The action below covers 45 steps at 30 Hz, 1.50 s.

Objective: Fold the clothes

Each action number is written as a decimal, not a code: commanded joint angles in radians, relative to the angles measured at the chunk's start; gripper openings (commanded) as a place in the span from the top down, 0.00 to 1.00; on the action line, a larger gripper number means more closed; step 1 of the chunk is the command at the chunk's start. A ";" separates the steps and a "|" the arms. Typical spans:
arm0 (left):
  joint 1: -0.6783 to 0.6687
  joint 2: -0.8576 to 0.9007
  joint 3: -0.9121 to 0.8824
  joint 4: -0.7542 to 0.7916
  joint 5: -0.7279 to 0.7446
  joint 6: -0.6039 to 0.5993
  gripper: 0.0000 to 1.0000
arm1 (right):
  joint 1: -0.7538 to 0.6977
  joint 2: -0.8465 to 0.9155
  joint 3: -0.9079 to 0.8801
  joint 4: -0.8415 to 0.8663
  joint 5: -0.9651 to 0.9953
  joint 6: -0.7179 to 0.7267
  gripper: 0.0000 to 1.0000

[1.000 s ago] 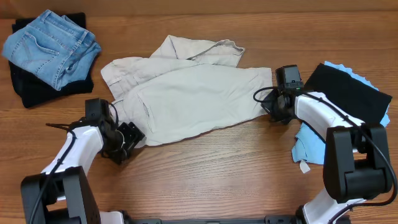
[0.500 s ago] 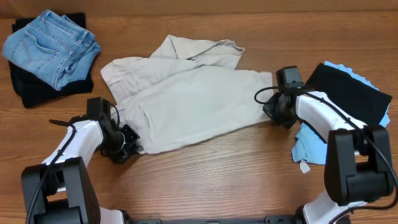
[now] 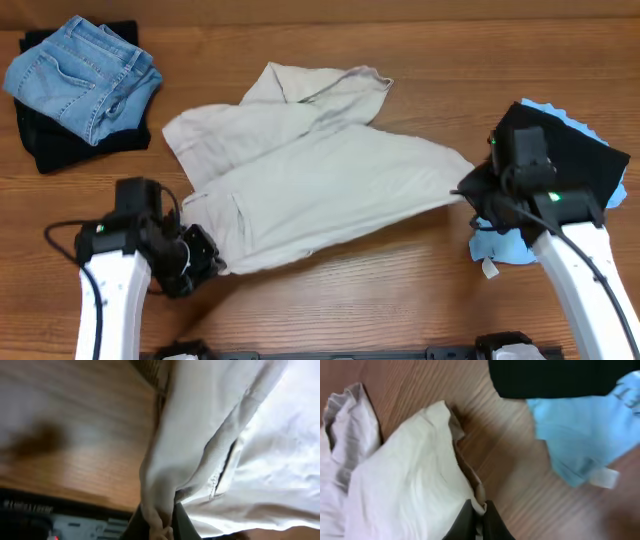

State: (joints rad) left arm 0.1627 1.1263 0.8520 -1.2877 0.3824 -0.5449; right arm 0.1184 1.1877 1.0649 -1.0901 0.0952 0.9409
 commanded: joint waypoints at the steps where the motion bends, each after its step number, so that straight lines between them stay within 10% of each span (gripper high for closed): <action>1: -0.007 -0.106 0.018 -0.071 0.013 0.029 0.96 | -0.003 -0.061 0.018 -0.046 0.097 0.047 0.96; 13: -0.007 -0.338 0.109 -0.243 0.079 0.041 0.96 | -0.002 -0.109 0.372 -0.191 0.137 0.024 0.96; 23: -0.007 -0.316 0.257 -0.132 -0.172 -0.002 0.95 | -0.002 0.055 0.395 -0.045 0.039 -0.055 0.96; 45: -0.007 0.313 0.256 0.355 -0.342 -0.061 0.93 | 0.067 0.607 0.395 0.572 -0.127 -0.055 0.96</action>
State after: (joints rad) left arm 0.1501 1.3853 1.0893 -0.9695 0.1394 -0.5854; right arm 0.1722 1.7393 1.4303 -0.5594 -0.0628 0.8925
